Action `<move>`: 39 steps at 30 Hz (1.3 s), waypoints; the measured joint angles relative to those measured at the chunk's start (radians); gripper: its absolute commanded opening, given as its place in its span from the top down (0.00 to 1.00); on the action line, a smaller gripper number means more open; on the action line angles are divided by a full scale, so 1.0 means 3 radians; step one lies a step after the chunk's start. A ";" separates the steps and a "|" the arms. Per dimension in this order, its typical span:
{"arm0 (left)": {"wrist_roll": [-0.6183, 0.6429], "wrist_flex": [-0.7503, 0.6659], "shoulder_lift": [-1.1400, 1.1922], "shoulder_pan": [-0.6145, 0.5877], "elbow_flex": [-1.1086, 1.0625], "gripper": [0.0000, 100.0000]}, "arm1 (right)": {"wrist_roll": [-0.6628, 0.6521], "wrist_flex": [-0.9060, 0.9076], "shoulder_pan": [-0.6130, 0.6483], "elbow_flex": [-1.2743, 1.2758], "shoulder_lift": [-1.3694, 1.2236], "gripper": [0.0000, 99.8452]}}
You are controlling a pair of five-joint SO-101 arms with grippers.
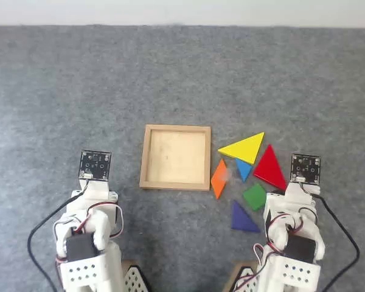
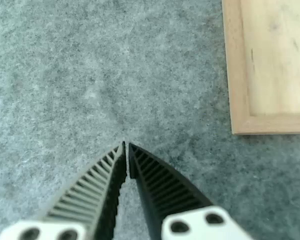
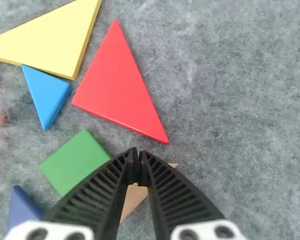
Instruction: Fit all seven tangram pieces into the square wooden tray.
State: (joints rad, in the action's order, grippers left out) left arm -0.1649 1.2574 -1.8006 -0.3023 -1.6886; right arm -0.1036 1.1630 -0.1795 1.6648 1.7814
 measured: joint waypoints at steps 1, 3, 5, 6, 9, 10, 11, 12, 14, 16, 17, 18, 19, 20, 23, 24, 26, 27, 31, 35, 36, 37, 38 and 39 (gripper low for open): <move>0.0000 0.0000 0.0000 0.0000 0.0000 0.99 | 0.0000 0.0000 0.0000 0.0000 0.0000 0.98; 0.0000 0.0000 0.0000 0.0000 0.0000 0.99 | 0.0000 0.0000 0.0000 0.0000 0.0000 0.98; 0.0000 0.0000 0.0000 0.0000 0.0000 0.99 | 0.0000 0.0000 0.0000 0.0000 0.0000 0.98; 0.0000 0.0000 0.0000 0.0000 0.0000 0.99 | 0.0000 0.0000 0.0000 0.0000 0.0000 0.98; 0.0000 0.0000 0.0000 0.0000 0.0000 0.99 | 0.0000 0.0000 0.0000 0.0000 0.0000 0.98; 0.0000 0.0000 0.0000 0.0000 0.0000 0.99 | 0.0000 0.0000 0.0000 0.0000 0.0000 0.98; 0.0000 0.0000 0.0000 0.0000 0.0000 0.99 | 0.0000 0.0000 0.0000 0.0000 0.0000 0.98; 0.0000 0.0000 0.0000 0.0000 0.0000 0.99 | 0.0000 0.0000 0.0000 0.0000 0.0000 0.98; 0.0000 0.0000 0.0000 0.0000 0.0000 0.99 | 0.0000 0.0000 0.0000 0.0000 0.0000 0.98; 0.0000 0.0000 0.0000 0.0000 0.0000 0.99 | 0.0000 0.0000 0.0000 0.0000 0.0000 0.98; 0.0000 0.0000 0.0000 0.0000 0.0000 0.99 | 0.0005 0.0000 0.0000 0.0000 0.0000 0.98; 0.0000 0.0000 0.0000 0.0000 0.0000 0.99 | 0.0005 0.0000 0.0000 0.0000 0.0000 0.98; 0.0000 0.0000 0.0000 0.0000 0.0000 0.99 | 0.0005 0.0000 0.0051 0.0000 0.0000 0.98; 0.0000 0.0000 0.0000 0.0000 0.0000 0.99 | 0.0005 0.0000 0.0118 0.0000 0.0000 0.98; 0.0000 0.0000 0.0000 0.0000 0.0000 0.99 | 0.0005 0.0000 0.0348 0.0000 0.0000 0.98; 0.0000 0.0000 0.0000 0.0000 0.0000 0.99 | 0.0005 0.0000 0.0460 0.0000 0.0000 0.98; 0.0000 0.0000 0.0000 0.0000 0.0000 0.99 | 0.0005 0.0113 0.0609 0.0000 0.0000 0.98; 0.0000 0.0000 0.0000 0.0000 0.0000 0.99 | 0.0005 0.0199 0.0665 0.0000 0.0000 0.98; 0.0000 0.0000 0.0000 0.0000 0.0000 0.99 | 0.0005 0.0302 0.1028 0.0000 0.0041 0.98; 0.0000 0.0000 0.0000 0.0000 0.0000 0.99 | 0.0005 0.0266 0.1350 -0.0020 0.0041 0.98; 0.0000 0.0000 0.0000 0.0000 0.0000 0.99 | 0.0000 0.0225 0.1396 -0.0056 0.0041 0.98; 0.0000 0.0000 0.0000 0.0000 0.0000 0.99 | 0.0000 0.0174 0.1478 -0.0118 0.0046 0.98; 0.0000 0.0000 0.0000 0.0000 0.0000 0.99 | 0.0041 0.0143 0.1565 -0.0194 0.0046 0.97; 0.0000 0.0000 0.0000 0.0000 0.0000 0.99 | 0.0107 0.0123 0.1632 -0.0276 0.0041 0.97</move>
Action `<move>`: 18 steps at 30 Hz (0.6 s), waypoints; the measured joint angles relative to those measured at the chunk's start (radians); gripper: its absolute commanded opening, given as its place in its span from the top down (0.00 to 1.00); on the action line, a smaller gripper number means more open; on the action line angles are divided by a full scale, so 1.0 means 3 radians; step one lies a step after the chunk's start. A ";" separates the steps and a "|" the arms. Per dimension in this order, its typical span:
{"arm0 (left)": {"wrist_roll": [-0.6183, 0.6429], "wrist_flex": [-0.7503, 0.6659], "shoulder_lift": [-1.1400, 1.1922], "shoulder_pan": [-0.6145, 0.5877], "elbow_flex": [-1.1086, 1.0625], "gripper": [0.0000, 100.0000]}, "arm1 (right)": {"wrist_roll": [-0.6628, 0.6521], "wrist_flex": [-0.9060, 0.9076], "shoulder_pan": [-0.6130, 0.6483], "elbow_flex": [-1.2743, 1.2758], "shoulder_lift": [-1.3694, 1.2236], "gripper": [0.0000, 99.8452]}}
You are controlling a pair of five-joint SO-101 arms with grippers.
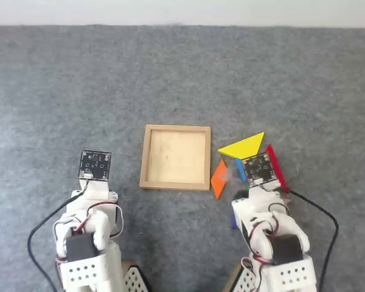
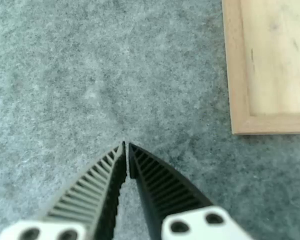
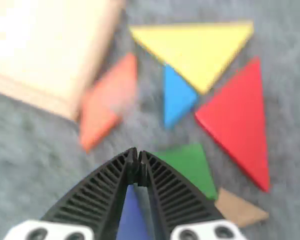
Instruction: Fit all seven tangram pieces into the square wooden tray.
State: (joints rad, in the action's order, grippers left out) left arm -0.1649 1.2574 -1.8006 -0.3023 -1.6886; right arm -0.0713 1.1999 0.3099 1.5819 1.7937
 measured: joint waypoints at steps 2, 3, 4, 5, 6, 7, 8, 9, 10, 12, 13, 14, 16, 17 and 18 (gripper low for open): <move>0.0000 0.0000 0.0000 0.0000 0.0000 0.99 | 0.0153 -0.0020 0.0072 -0.0169 0.0005 0.93; 0.0000 0.0000 0.0000 0.0000 0.0000 0.99 | 0.0210 -0.0026 0.0113 -0.0235 0.0005 0.91; 0.0000 0.0000 0.0000 0.0000 0.0000 0.99 | 0.0256 -0.0026 0.0169 -0.0297 0.0005 0.88; 0.0000 0.0000 0.0000 0.0000 0.0000 0.99 | 0.0286 -0.0026 0.0220 -0.0343 0.0010 0.86; 0.0000 0.0000 0.0000 0.0000 0.0000 0.99 | 0.0312 -0.0026 0.0256 -0.0389 0.0010 0.85; 0.0000 0.0000 0.0000 0.0000 0.0000 0.99 | 0.0343 -0.0026 0.0281 -0.0445 -0.0082 0.85; 0.0000 0.0000 0.0000 0.0000 0.0000 0.99 | 0.0384 -0.0026 0.0312 -0.0517 -0.0235 0.86; 0.0000 0.0000 0.0000 0.0000 0.0000 0.99 | 0.0419 -0.0026 0.0343 -0.0588 -0.0399 0.86; 0.0000 0.0000 0.0000 0.0000 0.0000 0.99 | 0.0445 -0.0041 0.0368 -0.0665 -0.0547 0.87; 0.0000 0.0000 0.0000 0.0000 0.0000 0.99 | 0.0465 -0.0102 0.0368 -0.0885 -0.0890 0.86; 0.0000 0.0000 0.0000 0.0000 0.0000 0.99 | 0.0465 -0.0118 0.0358 -0.1018 -0.1105 0.85; 0.0000 0.0000 0.0000 0.0000 0.0000 0.99 | 0.0476 -0.0118 0.0358 -0.1156 -0.1371 0.84; 0.0000 0.0000 0.0000 0.0000 0.0000 0.99 | 0.0517 -0.0113 0.0378 -0.1463 -0.1944 0.81; 0.0000 0.0000 0.0000 0.0000 0.0000 0.99 | 0.0568 -0.0107 0.0384 -0.1611 -0.2194 0.79; 0.0000 0.0000 0.0000 0.0000 0.0000 0.99 | 0.0629 -0.0107 0.0384 -0.1759 -0.2455 0.76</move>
State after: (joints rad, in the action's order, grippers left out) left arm -0.1649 1.2574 -1.8006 -0.3023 -1.6886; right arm 0.1174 1.1676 0.4250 1.0541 1.0572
